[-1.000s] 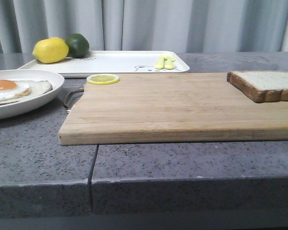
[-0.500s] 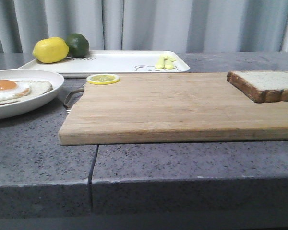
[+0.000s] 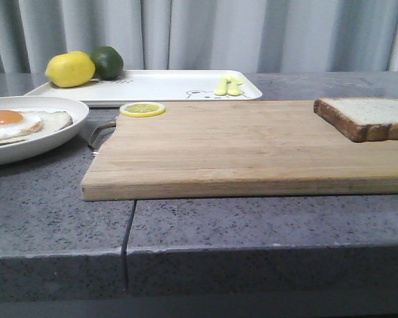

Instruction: Place bread and move sandwich to tray

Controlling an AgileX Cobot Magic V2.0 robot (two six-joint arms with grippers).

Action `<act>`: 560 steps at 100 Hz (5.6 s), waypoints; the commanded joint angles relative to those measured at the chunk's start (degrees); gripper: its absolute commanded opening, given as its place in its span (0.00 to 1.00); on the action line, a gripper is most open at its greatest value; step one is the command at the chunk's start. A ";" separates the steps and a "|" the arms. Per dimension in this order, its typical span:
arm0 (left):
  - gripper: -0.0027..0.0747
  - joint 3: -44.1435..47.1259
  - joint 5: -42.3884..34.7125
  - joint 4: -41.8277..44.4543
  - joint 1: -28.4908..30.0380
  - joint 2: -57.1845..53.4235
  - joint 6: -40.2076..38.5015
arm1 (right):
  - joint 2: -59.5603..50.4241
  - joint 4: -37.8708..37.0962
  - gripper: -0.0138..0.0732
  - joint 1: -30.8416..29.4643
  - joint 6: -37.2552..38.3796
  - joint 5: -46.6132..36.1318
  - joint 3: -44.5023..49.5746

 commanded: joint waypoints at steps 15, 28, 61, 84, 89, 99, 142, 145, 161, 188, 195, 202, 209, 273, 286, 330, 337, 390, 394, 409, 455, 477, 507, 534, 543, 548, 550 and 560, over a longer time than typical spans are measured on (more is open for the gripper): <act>0.56 -1.98 -3.46 -0.87 0.19 -0.08 0.23 | 0.64 0.15 0.68 -0.28 0.00 -4.54 -2.03; 0.56 -1.98 -3.46 -0.87 0.19 -0.08 0.23 | 0.64 0.15 0.68 -0.28 0.00 -4.59 -2.03; 0.56 -1.98 -3.46 -0.87 0.19 -0.08 0.23 | 0.64 0.15 0.68 -0.28 0.00 -4.64 -2.03; 0.56 -1.98 -3.46 -0.87 0.19 -0.08 0.23 | 0.72 0.05 0.68 -0.28 0.00 -5.49 -2.03; 0.56 -1.98 -3.46 -0.87 0.19 -0.08 0.23 | 0.96 -0.49 0.68 -0.28 0.00 -6.00 -2.03; 0.56 -1.98 -3.46 -0.87 0.19 -0.08 0.23 | 1.98 -1.08 0.68 -0.28 -0.06 -6.94 -2.03; 0.56 -1.98 -3.46 -0.87 0.19 -0.08 0.23 | 15.29 33.85 0.68 -14.15 -28.83 -11.56 -2.21; 0.56 -1.98 -3.46 -0.87 0.19 -0.08 0.23 | 16.56 38.25 0.68 -14.67 -32.01 -12.07 -2.21; 0.56 -1.98 -3.46 -0.87 0.19 -0.08 0.23 | 22.02 56.17 0.68 -16.73 -45.57 -12.74 -2.21; 0.52 -1.98 -3.46 -0.87 0.19 -0.08 0.23 | 26.87 69.96 0.67 -23.22 -54.98 -10.53 -2.21; 0.51 -1.98 -3.46 -0.87 0.19 -0.08 0.23 | 27.92 73.25 0.67 -24.69 -57.66 -9.05 -2.21; 0.51 -1.98 -3.46 -0.87 0.19 -0.08 0.23 | 29.01 75.71 0.67 -25.99 -59.22 -7.43 -2.21; 0.51 -1.98 -3.46 -0.87 0.19 -0.08 0.23 | 30.30 77.19 0.67 -26.80 -60.01 -5.89 -2.21; 0.51 -1.98 -3.46 -0.87 0.19 -0.08 0.23 | 40.93 81.37 0.67 -27.10 -62.65 0.97 -2.21; 0.51 -1.98 -3.46 -0.87 0.19 -0.08 0.23 | 42.10 81.49 0.67 -27.10 -63.04 2.31 -2.21; 0.51 -1.98 -3.46 -0.87 0.19 -0.08 0.23 | 45.50 82.32 0.67 -27.10 -63.04 4.79 -2.21; 0.51 -1.98 -3.46 -0.87 0.19 -0.08 0.23 | 46.01 82.36 0.67 -27.10 -63.10 5.01 -2.21; 0.51 -1.98 -3.46 -0.87 0.19 -0.08 0.23 | 46.28 85.04 0.67 -27.10 -64.54 6.88 -2.34; 0.51 -1.98 -3.46 -0.87 0.19 -0.08 0.23 | 46.61 85.22 0.67 -27.10 -64.54 7.14 -2.34; 0.51 -1.98 -3.46 -0.87 0.19 -0.08 0.23 | 48.43 85.93 0.67 -27.10 -64.54 8.47 -2.34; 0.51 -1.98 -3.46 -0.87 0.19 -0.08 0.23 | 51.88 87.58 0.58 -27.10 -65.31 10.02 -2.88; 0.51 -1.98 -3.46 -0.87 0.19 -0.08 0.23 | 51.88 87.53 0.18 -27.10 -65.31 10.10 -2.88; 0.51 -1.98 -3.46 -0.87 0.19 -0.08 0.23 | 47.68 88.16 0.09 -27.10 -64.59 16.01 -5.26; 0.51 -1.98 -3.46 -0.87 0.19 -0.08 0.23 | 37.82 95.02 0.09 -21.78 -58.95 15.26 -10.04; 0.51 -1.98 -3.46 -0.87 0.19 -0.08 0.23 | 35.58 97.59 0.09 -16.83 -57.63 11.98 -11.01; 0.51 -1.98 -3.46 -0.87 0.19 -0.08 0.23 | 34.76 99.73 0.09 -13.72 -57.51 9.62 -11.07; 0.51 -1.98 -3.46 -0.87 0.19 -0.08 0.23 | 34.43 100.55 0.09 -12.28 -57.51 8.49 -11.07; 0.51 -1.98 -3.46 -0.87 0.19 -0.08 0.23 | 34.11 104.39 0.09 -5.21 -57.51 3.41 -11.18</act>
